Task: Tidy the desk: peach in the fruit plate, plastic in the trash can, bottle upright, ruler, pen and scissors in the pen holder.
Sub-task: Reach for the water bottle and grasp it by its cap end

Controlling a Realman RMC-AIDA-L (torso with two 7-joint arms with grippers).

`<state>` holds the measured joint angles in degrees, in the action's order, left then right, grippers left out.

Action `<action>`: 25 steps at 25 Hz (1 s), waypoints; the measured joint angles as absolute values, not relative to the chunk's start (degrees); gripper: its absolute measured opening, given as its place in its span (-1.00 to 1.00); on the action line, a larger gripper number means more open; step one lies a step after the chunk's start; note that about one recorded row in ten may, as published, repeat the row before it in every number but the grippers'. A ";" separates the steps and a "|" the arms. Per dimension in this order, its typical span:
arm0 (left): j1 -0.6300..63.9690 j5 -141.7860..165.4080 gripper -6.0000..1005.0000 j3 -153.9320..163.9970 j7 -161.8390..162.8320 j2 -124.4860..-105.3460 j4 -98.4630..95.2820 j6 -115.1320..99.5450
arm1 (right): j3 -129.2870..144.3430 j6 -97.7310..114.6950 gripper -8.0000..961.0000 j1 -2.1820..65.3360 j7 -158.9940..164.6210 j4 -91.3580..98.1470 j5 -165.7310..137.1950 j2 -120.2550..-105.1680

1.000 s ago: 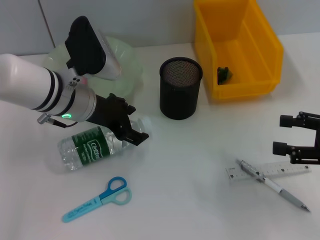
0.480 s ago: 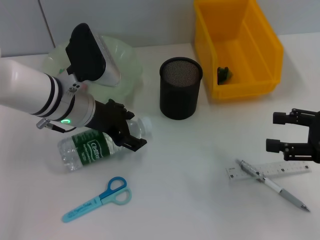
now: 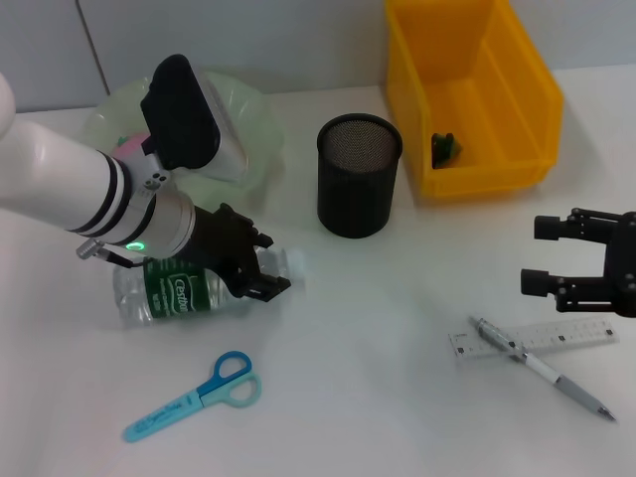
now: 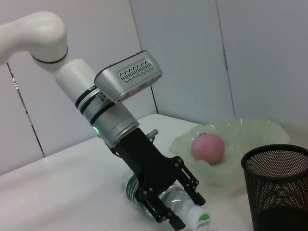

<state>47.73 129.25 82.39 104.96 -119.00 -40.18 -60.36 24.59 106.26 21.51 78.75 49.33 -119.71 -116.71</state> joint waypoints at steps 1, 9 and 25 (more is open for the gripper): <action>47.73 129.23 0.48 82.36 104.95 -119.00 -40.18 -60.36 | 24.60 106.26 0.67 21.57 78.79 49.32 -119.70 -116.71; 47.71 129.02 0.20 82.68 104.36 -119.08 -39.50 -59.12 | 24.92 106.16 0.66 22.62 80.05 49.57 -120.05 -116.80; 47.67 129.49 0.17 84.93 104.37 -119.09 -41.20 -60.10 | 25.40 105.31 0.66 23.36 80.24 49.66 -120.59 -116.80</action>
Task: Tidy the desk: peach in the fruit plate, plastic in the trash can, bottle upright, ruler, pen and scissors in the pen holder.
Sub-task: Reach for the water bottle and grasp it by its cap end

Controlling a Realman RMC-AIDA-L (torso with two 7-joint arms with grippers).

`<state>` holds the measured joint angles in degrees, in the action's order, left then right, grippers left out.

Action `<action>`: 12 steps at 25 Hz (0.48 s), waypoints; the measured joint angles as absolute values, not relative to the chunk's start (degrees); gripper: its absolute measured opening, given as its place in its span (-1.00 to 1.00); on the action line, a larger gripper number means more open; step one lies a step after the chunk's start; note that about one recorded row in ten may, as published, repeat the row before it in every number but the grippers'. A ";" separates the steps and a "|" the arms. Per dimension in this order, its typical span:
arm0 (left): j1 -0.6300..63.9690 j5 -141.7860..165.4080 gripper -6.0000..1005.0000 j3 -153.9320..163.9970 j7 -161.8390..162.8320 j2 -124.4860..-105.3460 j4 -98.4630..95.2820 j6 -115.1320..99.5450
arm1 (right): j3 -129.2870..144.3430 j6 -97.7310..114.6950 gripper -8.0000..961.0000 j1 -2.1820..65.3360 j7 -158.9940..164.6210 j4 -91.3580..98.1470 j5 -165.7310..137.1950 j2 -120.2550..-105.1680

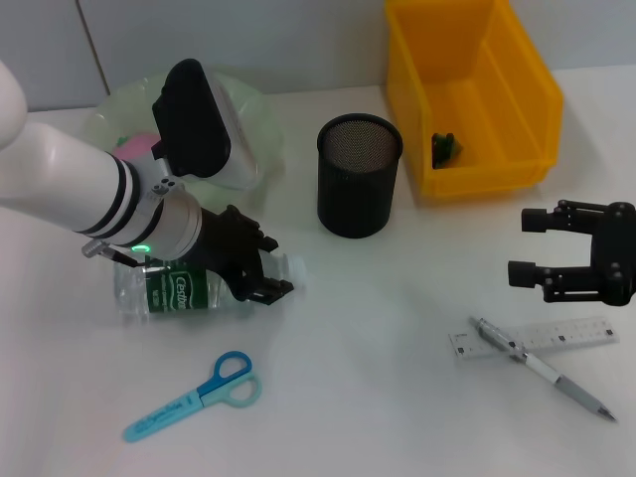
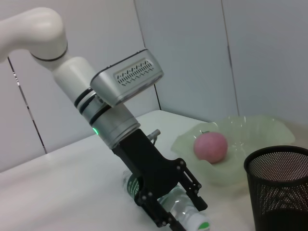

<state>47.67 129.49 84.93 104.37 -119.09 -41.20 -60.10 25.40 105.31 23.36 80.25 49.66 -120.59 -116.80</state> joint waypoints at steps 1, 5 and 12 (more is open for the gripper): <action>47.55 129.51 0.15 84.95 104.42 -119.09 -41.60 -60.37 | 25.40 105.17 0.66 23.39 80.27 49.66 -120.59 -116.80; 46.31 129.33 0.07 85.05 104.68 -119.08 -44.82 -61.98 | 25.40 105.03 0.65 23.47 80.66 49.78 -120.59 -116.80; 45.60 128.49 -0.06 84.98 104.52 -118.96 -46.93 -63.46 | 25.40 105.02 0.65 23.47 80.80 50.05 -120.59 -116.80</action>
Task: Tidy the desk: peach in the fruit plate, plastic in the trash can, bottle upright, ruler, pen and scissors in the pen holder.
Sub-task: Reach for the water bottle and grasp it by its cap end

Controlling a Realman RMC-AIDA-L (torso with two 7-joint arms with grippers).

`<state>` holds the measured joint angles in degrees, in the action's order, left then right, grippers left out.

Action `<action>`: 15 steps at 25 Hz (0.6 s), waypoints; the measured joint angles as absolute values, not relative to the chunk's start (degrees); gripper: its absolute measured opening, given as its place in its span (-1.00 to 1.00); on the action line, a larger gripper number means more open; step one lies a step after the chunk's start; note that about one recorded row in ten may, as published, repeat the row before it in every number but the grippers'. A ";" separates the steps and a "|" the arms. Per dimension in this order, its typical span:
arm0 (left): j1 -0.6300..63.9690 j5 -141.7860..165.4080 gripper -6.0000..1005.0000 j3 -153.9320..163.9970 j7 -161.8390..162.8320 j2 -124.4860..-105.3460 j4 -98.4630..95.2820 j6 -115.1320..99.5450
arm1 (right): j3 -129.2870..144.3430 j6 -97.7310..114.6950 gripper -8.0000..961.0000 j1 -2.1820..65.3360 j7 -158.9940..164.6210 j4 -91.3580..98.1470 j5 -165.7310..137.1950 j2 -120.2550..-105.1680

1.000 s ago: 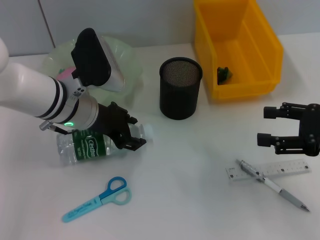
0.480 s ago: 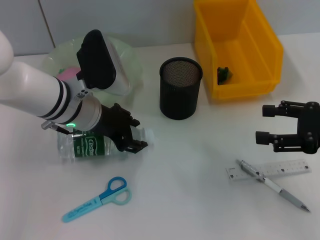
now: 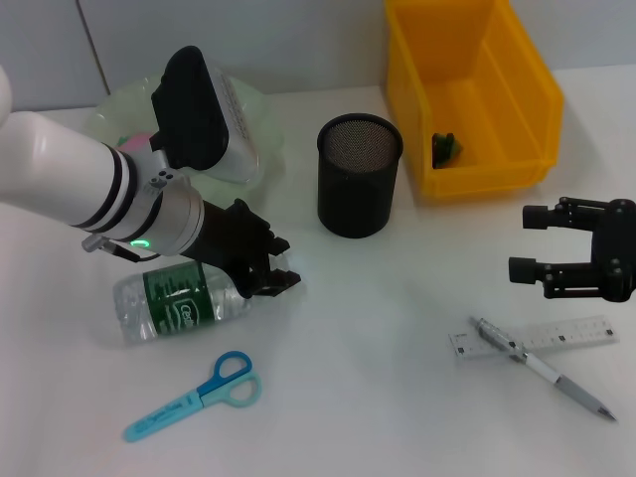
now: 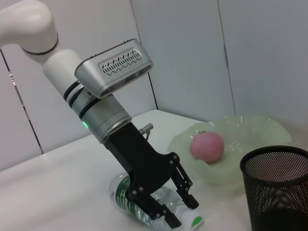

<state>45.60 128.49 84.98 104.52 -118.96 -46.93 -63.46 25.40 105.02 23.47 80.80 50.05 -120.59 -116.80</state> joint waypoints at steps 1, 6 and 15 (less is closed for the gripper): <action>45.60 128.42 -0.09 84.97 104.42 -118.95 -46.94 -63.51 | 25.42 105.02 0.65 23.47 80.80 50.06 -120.59 -116.80; 45.13 128.21 -0.19 86.04 104.18 -119.01 -48.00 -63.56 | 25.50 105.02 0.65 23.46 80.80 50.13 -120.59 -116.80; 45.23 128.16 -0.20 87.09 104.19 -119.09 -48.38 -62.65 | 25.86 105.02 0.64 23.49 80.79 50.19 -120.58 -116.80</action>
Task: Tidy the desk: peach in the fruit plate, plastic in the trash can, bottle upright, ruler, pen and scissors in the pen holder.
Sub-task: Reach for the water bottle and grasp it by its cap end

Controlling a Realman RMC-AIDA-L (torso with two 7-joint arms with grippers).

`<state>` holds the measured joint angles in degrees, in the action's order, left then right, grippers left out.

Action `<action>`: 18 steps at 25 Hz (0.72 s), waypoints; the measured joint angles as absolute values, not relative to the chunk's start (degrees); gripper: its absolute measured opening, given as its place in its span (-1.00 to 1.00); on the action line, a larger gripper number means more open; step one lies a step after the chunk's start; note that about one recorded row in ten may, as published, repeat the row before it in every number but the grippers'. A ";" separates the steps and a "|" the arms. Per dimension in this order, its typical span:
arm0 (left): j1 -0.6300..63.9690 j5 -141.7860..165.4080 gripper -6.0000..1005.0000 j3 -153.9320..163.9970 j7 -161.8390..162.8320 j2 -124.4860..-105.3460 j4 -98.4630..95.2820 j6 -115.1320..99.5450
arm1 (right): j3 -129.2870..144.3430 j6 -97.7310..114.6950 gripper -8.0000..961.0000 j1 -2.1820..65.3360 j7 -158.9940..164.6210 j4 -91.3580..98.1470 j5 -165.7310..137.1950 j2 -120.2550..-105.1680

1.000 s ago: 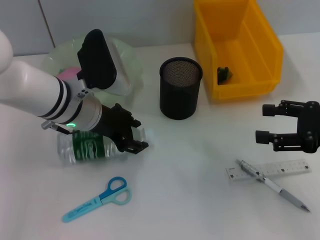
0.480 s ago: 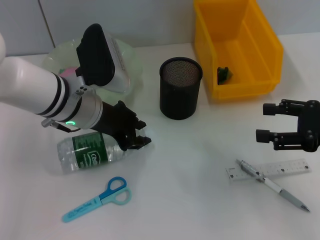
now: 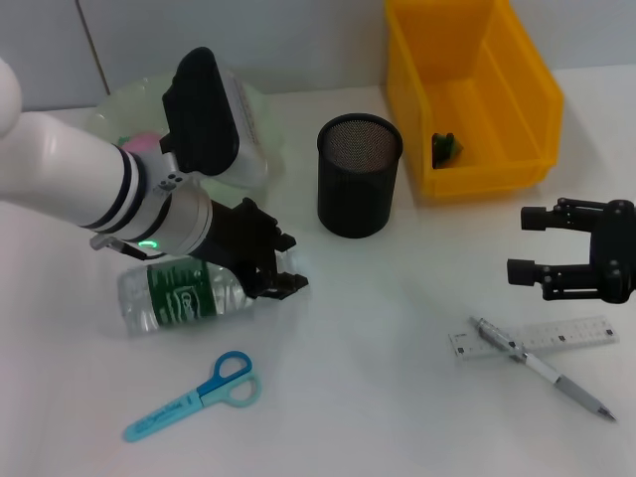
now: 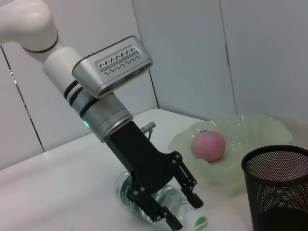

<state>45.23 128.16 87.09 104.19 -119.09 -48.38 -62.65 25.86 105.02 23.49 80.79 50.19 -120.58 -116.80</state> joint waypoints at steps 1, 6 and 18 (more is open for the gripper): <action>45.37 128.23 -0.19 87.52 104.16 -119.09 -48.47 -62.53 | 26.07 104.99 0.64 23.51 80.82 50.19 -120.58 -116.80; 45.57 128.43 -0.07 88.68 104.02 -119.09 -48.62 -61.05 | 26.10 104.94 0.64 23.62 80.85 50.19 -120.58 -116.80; 45.61 128.82 0.20 92.06 103.89 -119.09 -49.01 -58.22 | 26.19 104.93 0.64 23.82 80.94 50.19 -120.58 -116.91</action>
